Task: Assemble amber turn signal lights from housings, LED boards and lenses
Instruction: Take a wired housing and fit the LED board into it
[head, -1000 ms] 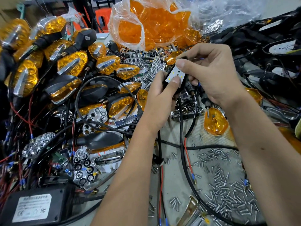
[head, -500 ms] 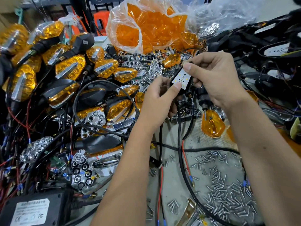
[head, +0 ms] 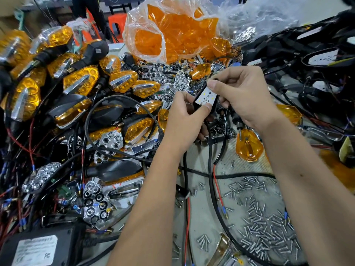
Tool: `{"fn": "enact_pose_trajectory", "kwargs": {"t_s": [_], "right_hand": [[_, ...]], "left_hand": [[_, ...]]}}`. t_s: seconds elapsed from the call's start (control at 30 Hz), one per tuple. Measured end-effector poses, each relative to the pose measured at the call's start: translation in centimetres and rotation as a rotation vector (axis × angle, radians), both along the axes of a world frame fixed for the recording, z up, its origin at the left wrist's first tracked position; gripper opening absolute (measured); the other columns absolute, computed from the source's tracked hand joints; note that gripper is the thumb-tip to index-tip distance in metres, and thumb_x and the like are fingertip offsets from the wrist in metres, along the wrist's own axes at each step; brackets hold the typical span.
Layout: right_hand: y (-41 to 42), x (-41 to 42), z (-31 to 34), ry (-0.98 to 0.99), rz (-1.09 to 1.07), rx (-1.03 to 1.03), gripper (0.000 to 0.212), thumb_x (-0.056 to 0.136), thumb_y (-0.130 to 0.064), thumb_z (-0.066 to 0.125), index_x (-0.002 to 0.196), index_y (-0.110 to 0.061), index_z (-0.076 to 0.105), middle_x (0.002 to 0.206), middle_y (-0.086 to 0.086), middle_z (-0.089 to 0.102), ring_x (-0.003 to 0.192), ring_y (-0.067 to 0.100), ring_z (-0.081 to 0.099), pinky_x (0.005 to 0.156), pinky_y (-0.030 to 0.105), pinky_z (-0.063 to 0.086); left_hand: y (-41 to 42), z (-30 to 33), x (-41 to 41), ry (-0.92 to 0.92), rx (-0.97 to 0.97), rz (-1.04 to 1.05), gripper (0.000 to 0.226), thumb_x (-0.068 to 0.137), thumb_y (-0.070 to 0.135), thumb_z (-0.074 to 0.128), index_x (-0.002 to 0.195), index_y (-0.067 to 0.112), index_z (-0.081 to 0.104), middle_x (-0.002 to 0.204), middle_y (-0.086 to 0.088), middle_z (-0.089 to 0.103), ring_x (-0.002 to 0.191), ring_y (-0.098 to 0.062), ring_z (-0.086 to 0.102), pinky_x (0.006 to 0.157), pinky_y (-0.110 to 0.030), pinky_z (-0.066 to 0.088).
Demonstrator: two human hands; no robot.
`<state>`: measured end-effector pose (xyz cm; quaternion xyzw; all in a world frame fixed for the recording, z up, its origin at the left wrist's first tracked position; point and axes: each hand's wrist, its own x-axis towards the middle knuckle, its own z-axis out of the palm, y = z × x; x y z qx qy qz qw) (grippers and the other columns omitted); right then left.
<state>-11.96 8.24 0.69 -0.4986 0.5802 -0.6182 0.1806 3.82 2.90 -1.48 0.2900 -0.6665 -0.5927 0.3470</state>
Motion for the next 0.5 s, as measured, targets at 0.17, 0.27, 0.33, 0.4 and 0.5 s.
{"fn": "enact_pose_trajectory", "kwargs": {"t_s": [0.17,0.27,0.33,0.4,0.5], "right_hand": [[0.02,0.0,0.05,0.022,-0.007,-0.007,0.005,0.09,-0.017,0.08,0.087,-0.012,0.078,0.073,0.008,0.072,0.053,0.014,0.06,0.05,0.023,0.049],[0.02,0.09,0.1,0.031,-0.01,-0.013,0.006,0.09,-0.017,0.079,0.088,-0.012,0.078,0.072,0.008,0.072,0.053,0.014,0.061,0.049,0.023,0.048],[0.03,0.13,0.11,0.037,-0.015,-0.011,0.006,0.091,-0.016,0.079,0.088,-0.011,0.078,0.071,0.007,0.071,0.053,0.014,0.061,0.049,0.022,0.048],[0.05,0.2,0.13,0.043,-0.023,-0.007,0.007,0.091,-0.016,0.079,0.088,-0.009,0.077,0.071,0.008,0.07,0.053,0.014,0.061,0.049,0.022,0.048],[0.09,0.43,0.23,0.05,-0.032,-0.009,0.009,0.09,-0.016,0.079,0.086,-0.008,0.077,0.07,0.018,0.068,0.051,0.015,0.059,0.047,0.023,0.047]], "left_hand": [[-0.13,-0.16,-0.01,0.004,0.012,-0.002,0.026,0.101,0.014,0.062,0.102,0.015,0.036,0.086,-0.022,0.072,0.05,-0.029,0.056,0.042,-0.03,0.043],[-0.21,-0.22,-0.04,0.014,0.028,-0.008,0.025,0.101,0.014,0.061,0.104,0.014,0.036,0.082,-0.017,0.072,0.049,-0.029,0.056,0.041,-0.03,0.043],[-0.26,-0.22,-0.06,0.018,0.034,-0.011,0.025,0.101,0.013,0.061,0.105,0.014,0.037,0.082,-0.017,0.072,0.049,-0.029,0.056,0.042,-0.03,0.043],[-0.27,-0.21,-0.06,0.02,0.038,-0.015,0.025,0.101,0.014,0.061,0.105,0.014,0.036,0.083,-0.019,0.071,0.049,-0.028,0.056,0.042,-0.03,0.043],[-0.2,-0.22,-0.03,0.028,0.048,-0.023,0.025,0.101,0.013,0.061,0.103,0.015,0.035,0.081,-0.018,0.07,0.048,-0.027,0.055,0.042,-0.03,0.043]]}}
